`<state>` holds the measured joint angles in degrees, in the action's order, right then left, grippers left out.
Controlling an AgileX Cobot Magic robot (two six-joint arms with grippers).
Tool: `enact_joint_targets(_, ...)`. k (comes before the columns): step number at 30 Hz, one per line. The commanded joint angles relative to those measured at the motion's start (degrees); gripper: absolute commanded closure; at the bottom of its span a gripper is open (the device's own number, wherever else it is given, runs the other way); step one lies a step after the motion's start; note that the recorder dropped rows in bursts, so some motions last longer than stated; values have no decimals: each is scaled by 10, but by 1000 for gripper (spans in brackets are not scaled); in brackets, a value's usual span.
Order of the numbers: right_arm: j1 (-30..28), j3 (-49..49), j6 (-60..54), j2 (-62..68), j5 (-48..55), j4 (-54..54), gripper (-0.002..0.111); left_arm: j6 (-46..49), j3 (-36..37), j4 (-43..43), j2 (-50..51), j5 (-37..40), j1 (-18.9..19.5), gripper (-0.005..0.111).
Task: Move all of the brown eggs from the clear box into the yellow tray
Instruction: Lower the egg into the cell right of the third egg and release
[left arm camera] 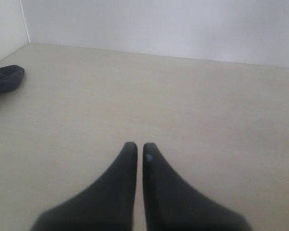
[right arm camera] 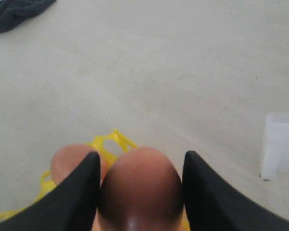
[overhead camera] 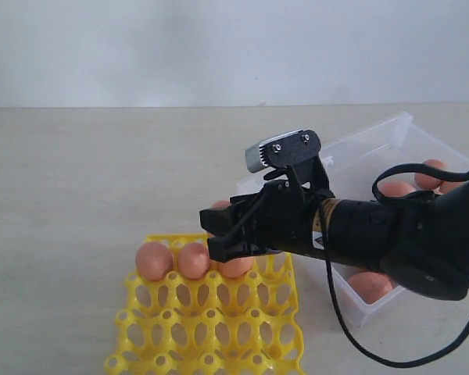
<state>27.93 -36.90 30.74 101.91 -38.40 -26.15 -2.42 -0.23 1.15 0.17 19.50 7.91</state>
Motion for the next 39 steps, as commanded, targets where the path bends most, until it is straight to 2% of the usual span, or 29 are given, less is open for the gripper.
enact_joint_targets(1, 0, 15, -21, -1, -18, -6, 108, 2, 2, 0, -2, -2, -5, 103)
enact_joint_targets(6, 0, 15, 3, -2, -73, -3, 108, 2, 2, 0, -2, -2, -5, 103)
enact_joint_targets(11, 0, 15, -3, -25, -67, 13, 108, 2, 2, 0, -2, -2, -5, 103)
enact_joint_targets(14, 0, 15, -27, -59, -44, 13, 108, 2, 2, 0, -2, -2, -5, 103)
enact_joint_targets(19, 0, 22, -44, -107, 82, 13, 108, 2, 2, 0, -2, -2, -5, 103)
enact_joint_targets(25, 0, 84, -71, -90, 38, 38, 108, 2, 2, 0, -2, -2, -5, 103)
enact_joint_targets(31, 0, 110, -144, -83, -1, 145, 108, 2, 2, 0, -2, -2, -5, 103)
enact_joint_targets(39, 0, 110, -155, -45, -1, 152, 108, 2, 2, 0, -2, -2, -5, 103)
